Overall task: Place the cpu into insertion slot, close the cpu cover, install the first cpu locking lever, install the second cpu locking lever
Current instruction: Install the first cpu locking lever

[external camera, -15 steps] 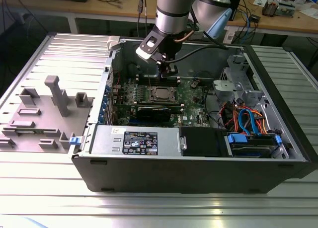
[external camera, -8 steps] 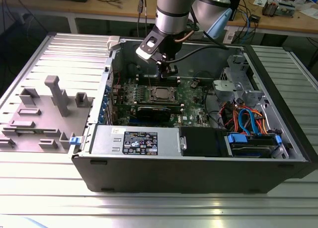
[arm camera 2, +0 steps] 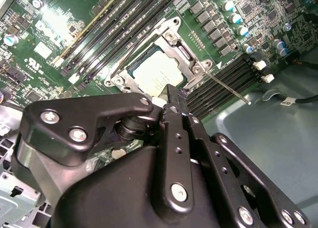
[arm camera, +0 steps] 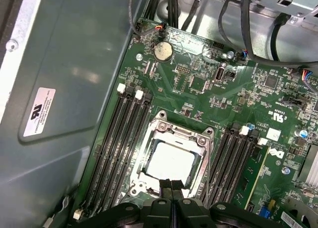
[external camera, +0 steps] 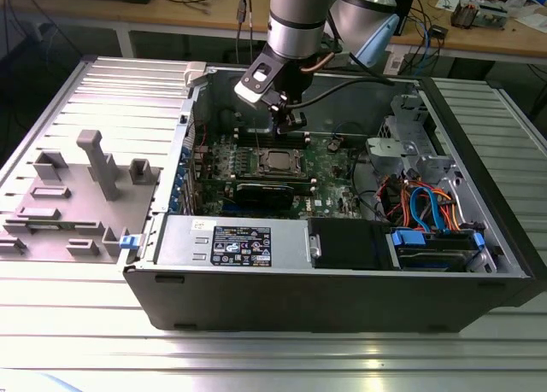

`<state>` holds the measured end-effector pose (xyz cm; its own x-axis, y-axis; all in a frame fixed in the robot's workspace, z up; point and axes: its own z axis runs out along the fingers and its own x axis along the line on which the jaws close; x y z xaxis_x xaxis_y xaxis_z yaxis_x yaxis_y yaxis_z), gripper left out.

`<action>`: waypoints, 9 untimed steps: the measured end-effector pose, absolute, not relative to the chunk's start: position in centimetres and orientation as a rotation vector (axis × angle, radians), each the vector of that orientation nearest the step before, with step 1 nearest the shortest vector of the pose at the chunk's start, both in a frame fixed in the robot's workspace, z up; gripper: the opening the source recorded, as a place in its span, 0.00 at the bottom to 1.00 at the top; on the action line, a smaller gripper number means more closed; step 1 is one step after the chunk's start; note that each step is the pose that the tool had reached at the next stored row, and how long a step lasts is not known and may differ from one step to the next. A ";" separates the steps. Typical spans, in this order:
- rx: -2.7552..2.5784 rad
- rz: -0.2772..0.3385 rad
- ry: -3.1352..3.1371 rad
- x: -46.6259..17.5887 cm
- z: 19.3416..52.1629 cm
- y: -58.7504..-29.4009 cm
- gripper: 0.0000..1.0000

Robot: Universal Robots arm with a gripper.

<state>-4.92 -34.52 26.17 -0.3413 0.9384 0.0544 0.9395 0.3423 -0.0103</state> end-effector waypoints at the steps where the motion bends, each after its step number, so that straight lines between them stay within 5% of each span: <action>1: -1.770 -0.035 -2.534 -4.9 26.2 -34.5 0.11; 9: -1.677 -0.032 -2.596 -4.9 26.2 -34.5 0.11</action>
